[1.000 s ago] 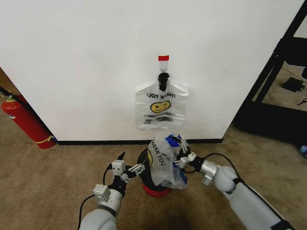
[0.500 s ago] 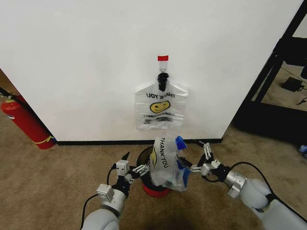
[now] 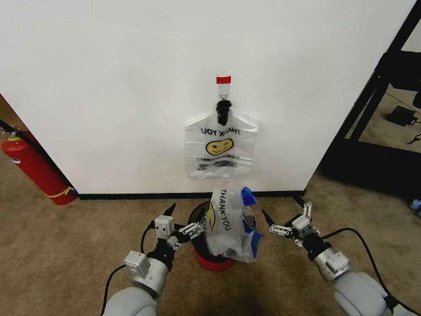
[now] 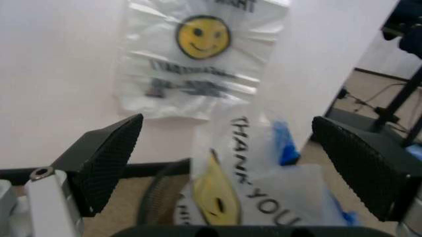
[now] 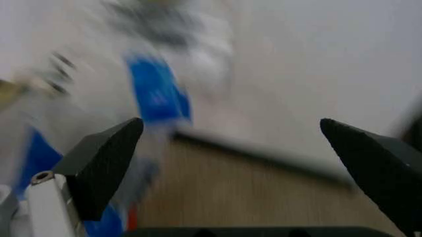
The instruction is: Pick up the garbage bag from the wall and place it over the trash bin.
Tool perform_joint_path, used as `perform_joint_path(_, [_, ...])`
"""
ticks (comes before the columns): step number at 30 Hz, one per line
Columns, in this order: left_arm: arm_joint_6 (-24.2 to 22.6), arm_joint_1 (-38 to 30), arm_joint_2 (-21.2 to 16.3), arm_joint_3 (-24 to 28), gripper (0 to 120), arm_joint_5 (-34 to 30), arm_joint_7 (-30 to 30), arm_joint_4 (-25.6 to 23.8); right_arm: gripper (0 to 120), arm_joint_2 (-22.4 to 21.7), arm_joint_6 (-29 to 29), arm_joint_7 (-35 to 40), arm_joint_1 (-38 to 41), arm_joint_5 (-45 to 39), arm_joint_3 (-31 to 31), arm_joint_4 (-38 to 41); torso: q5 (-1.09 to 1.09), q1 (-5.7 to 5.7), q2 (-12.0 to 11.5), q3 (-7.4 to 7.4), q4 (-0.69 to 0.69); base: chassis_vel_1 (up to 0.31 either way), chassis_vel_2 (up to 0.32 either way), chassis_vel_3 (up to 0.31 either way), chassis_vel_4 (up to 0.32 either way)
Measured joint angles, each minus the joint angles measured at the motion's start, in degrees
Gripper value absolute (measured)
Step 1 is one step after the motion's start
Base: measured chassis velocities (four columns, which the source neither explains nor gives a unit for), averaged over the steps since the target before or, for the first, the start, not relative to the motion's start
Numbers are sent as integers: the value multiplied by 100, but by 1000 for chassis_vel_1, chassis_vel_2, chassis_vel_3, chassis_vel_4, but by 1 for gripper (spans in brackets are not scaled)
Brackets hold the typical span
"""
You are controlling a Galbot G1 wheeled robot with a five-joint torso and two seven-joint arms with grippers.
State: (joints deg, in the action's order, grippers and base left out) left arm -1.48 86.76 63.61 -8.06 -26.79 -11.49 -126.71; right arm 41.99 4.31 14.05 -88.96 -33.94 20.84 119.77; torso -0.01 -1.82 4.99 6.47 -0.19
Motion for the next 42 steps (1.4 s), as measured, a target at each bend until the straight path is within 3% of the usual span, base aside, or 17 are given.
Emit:
perform_joint_path(2, [2, -33, 63, 147, 100, 49, -9, 29, 100, -115, 650, 354, 18, -802, 240, 79, 1, 0, 0, 0, 0, 0, 0, 0, 0])
perform_joint_path(5, [1, -76, 88, 237, 100, 69, -16, 61, 100, -202, 1012, 597, 129, -1403, 373, 98, 1, 0, 0, 0, -1, 0, 0, 0, 0])
perform_joint_path(7, [-5, -151, 103, 327, 100, 72, -31, 97, 100, -413, 1582, 706, 385, -2312, 543, 120, 3, -1, -1, 1, 2, 0, 0, 0, 0])
perform_joint_path(10, [-15, -308, 129, 450, 100, 80, -51, 180, 100, -899, 2553, -123, 597, -3281, 904, 52, 2, -1, -1, 1, -1, 0, 0, 0, 0])
perform_joint_path(11, [-15, -308, 129, 450, 100, 80, -51, 180, 100, -899, 2553, -123, 597, -3281, 904, 52, 2, -1, -1, 1, -1, 0, 0, 0, 0])
perform_joint_path(14, [-12, -374, 209, 515, 100, 88, -53, 242, 100, -1456, 3126, -837, 1022, -4187, 892, -184, -1, -1, -1, 1, -1, 0, 0, 0, 0])
perform_joint_path(16, [14, -428, 289, 567, 100, 84, -53, 327, 100, -1739, 3456, -1182, 1631, -4720, 570, -449, -1, -1, -1, 1, 5, 0, 0, 0, 0])
perform_joint_path(18, [59, -458, 361, 594, 100, 66, -52, 413, 100, -1758, 3591, -1294, 2433, -4812, -164, -712, -2, -1, -1, 1, 1, 0, 0, 0, 0])
perform_joint_path(19, [59, -458, 361, 594, 100, 66, -52, 413, 100, -1758, 3591, -1294, 2433, -4812, -164, -712, -2, -1, -1, 1, 1, 0, 0, 0, 0])
perform_joint_path(21, [88, -467, 390, 590, 100, 35, -47, 459, 100, -1609, 3695, -1279, 3072, -4797, -808, -923, 7, -1, -1, 1, 2, 0, 0, 0, 0])
perform_joint_path(25, [128, -498, 406, 512, 100, -55, -47, 513, 100, -1305, 3831, -1228, 4403, -4697, -2118, -1310, -5, -1, -1, 1, 1, 0, 0, 0, 0])
perform_joint_path(27, [136, -500, 412, 478, 100, -82, -47, 520, 100, -1153, 3836, -1166, 4882, -4681, -2613, -1430, 1, -1, -1, 1, 1, 0, 0, 0, 0])
perform_joint_path(34, [151, -409, 422, 407, 100, -91, -64, 460, 100, -928, 3836, -496, 5755, -4701, -3821, -1549, -2, -1, -1, 1, 1, 0, 0, 0, 0])
perform_joint_path(42, [193, -366, 409, 339, 100, -106, -77, 420, 100, -907, 3815, 219, 5711, -4850, -3956, -1414, 1, -1, -1, 1, 1, 0, 0, 0, 0])
